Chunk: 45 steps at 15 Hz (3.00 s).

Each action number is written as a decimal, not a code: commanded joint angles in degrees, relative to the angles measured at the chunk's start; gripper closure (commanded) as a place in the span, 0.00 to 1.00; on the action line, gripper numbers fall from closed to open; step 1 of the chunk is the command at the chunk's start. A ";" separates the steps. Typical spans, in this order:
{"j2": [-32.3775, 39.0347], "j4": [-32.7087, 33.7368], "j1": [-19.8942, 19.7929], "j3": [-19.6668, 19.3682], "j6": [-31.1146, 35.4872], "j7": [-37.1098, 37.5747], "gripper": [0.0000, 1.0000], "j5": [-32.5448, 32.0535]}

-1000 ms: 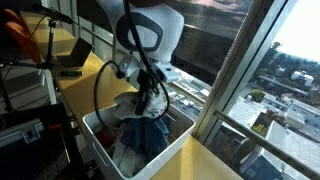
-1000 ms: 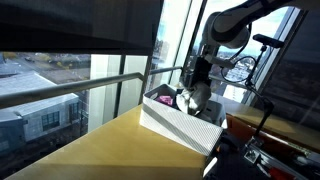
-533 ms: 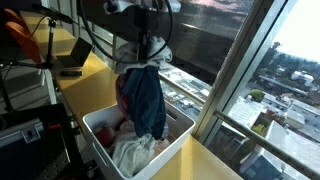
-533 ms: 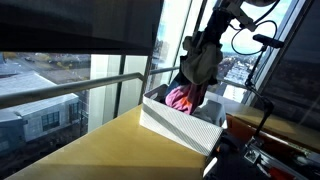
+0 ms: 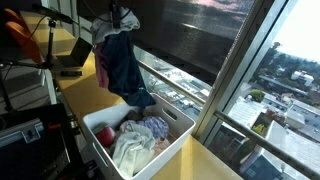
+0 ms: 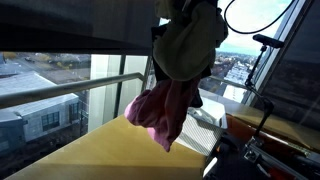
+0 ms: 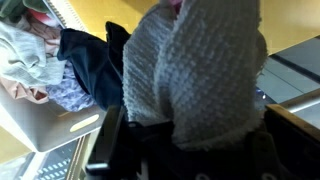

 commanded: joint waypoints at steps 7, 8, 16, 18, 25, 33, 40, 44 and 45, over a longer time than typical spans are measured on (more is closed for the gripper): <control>13.50 6.43 4.50 1.11 -1.48 3.60 0.99 -2.75; 14.77 6.92 4.55 0.65 -1.58 3.49 0.99 -2.60; 24.33 13.14 9.58 0.71 -2.00 6.84 0.99 -1.68; 27.04 14.70 12.41 0.77 -1.91 8.82 0.99 -2.40; 31.11 17.97 13.36 -2.82 -2.72 8.48 0.99 -2.34; 31.22 17.47 11.80 -4.98 -2.93 7.64 0.52 -2.26; 28.38 15.25 9.21 -8.02 -3.66 5.70 0.02 -3.33; 27.70 13.67 4.00 -12.56 -1.96 3.47 0.00 -5.25; 27.84 13.31 2.68 -13.68 -1.35 2.85 0.00 -5.69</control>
